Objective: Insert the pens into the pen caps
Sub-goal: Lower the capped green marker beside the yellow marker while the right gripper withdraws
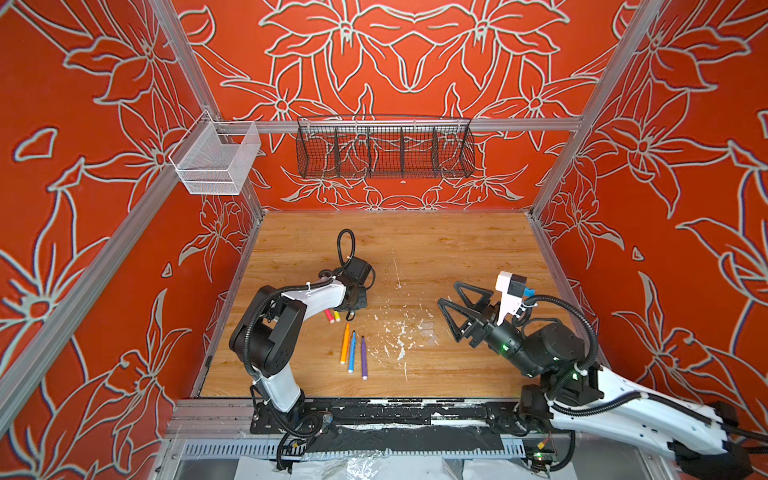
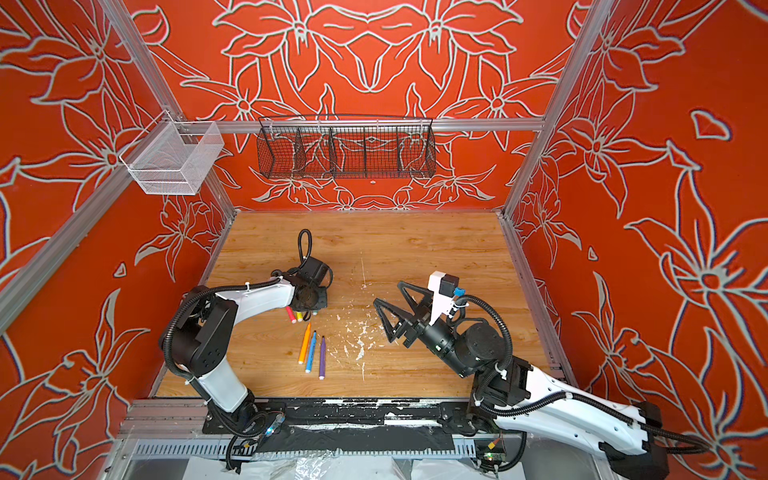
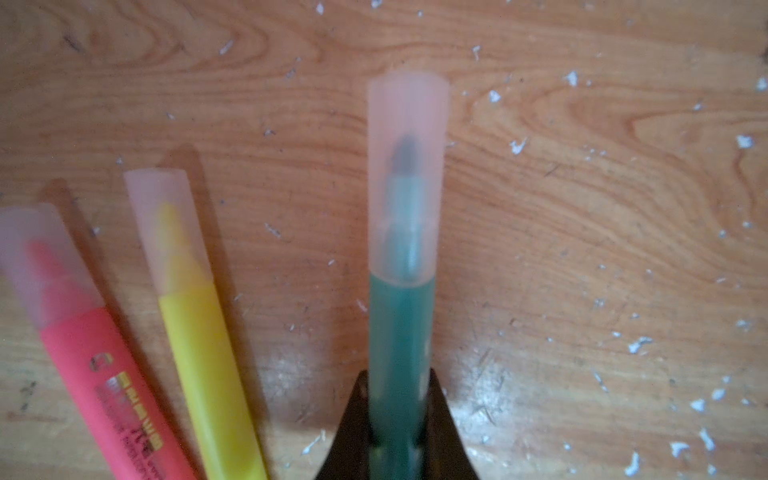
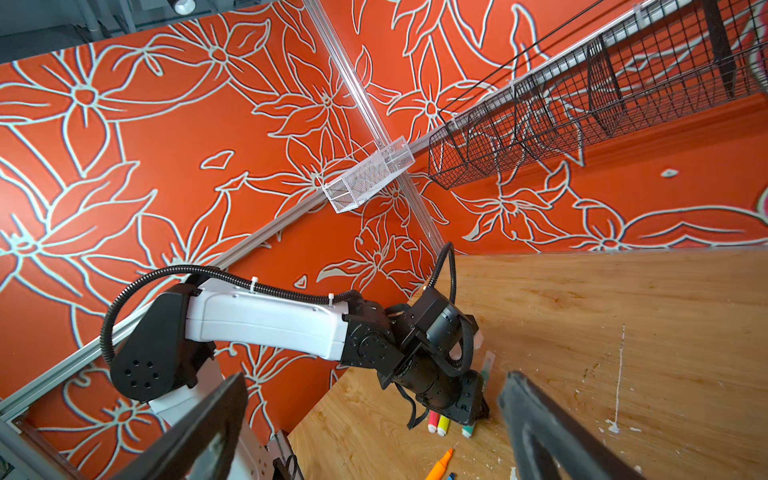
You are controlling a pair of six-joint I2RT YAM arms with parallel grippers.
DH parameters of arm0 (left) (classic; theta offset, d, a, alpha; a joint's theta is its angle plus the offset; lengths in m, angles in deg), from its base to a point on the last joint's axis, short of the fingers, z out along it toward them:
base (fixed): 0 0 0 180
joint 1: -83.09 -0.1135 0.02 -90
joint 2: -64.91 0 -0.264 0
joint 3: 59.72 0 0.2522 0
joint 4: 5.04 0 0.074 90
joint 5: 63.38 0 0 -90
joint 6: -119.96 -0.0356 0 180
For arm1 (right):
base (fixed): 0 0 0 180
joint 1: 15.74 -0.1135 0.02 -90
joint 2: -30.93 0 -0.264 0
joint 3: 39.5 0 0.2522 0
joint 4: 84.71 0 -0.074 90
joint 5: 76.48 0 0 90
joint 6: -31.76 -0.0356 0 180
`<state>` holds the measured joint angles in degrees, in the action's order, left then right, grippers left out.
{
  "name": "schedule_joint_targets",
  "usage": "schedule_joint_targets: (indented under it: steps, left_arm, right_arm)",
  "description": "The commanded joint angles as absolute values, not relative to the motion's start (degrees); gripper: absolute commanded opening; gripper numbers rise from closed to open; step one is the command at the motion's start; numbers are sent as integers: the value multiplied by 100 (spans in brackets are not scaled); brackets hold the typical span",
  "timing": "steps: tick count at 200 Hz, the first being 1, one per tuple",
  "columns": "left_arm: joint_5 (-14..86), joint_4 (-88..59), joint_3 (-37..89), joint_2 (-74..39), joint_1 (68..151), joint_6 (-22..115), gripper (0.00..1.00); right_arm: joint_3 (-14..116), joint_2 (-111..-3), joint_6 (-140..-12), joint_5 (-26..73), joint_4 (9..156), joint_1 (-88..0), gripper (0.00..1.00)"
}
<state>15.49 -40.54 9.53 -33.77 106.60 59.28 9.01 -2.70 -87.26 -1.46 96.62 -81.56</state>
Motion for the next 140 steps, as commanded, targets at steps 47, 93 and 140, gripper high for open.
schedule_joint_targets:
  steps: [47, 93, 140]
  left_arm:
    - [1441, -4404, 965, -3156, 10612, 5971, 28]
    - [1529, -4707, 1029, -2317, 10612, 5812, 40]
    - [2076, -5218, 619, -401, 10838, 5802, 40]
  right_arm:
    - [812, 78, -8552, -841, 9222, -8140, 97]
    - [798, 602, -8153, -2370, 7914, -8147, 98]
    - [1060, -252, -7692, -4159, 7065, -7984, 98]
